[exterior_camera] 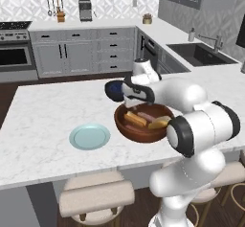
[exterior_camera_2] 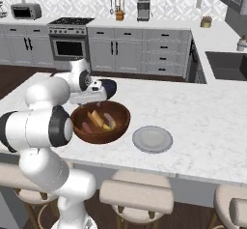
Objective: Place one bun and one sausage from the bowl on each plate.
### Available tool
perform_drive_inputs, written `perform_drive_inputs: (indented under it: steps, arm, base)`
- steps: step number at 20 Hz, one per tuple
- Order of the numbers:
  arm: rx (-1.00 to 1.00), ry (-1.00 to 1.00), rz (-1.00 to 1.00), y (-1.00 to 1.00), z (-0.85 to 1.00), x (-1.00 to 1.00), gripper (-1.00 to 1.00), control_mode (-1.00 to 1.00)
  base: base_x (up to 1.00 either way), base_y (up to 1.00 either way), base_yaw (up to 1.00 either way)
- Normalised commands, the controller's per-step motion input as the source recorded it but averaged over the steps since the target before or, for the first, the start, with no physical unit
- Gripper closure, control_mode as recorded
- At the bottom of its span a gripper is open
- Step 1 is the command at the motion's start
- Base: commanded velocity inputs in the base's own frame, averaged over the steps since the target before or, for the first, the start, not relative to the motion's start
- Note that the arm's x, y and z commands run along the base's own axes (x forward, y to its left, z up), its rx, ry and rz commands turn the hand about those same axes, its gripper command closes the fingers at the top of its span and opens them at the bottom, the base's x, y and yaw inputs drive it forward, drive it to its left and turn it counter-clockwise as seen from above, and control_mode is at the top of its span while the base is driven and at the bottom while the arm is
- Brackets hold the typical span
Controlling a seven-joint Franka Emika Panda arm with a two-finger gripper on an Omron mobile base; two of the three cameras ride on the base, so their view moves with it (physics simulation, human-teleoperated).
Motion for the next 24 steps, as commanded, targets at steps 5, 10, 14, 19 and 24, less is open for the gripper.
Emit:
perform_drive_inputs:
  steps: [5, 10, 14, 19, 24]
  arm:
    - [-0.02, 0.09, 0.15, 0.0, -0.89, 0.33, -1.0, -1.0]
    - [0.0, -0.1, 0.22, -0.02, -0.51, -0.16, -1.0, -1.0]
    - [0.0, -0.19, 0.17, -0.02, -0.28, 0.1, -1.0, -1.0]
    - [0.0, -0.03, 0.07, 0.0, -0.19, 0.6, -1.0, -1.0]
    - [0.0, 0.06, 0.01, 0.0, -0.14, 0.38, -1.0, -1.0]
  base:
    - [0.0, 0.0, 0.0]
    - [0.0, 0.0, 0.0]
    - [0.0, 0.0, 0.0]
    - [0.0, 0.0, 0.0]
    - [0.0, 0.0, 0.0]
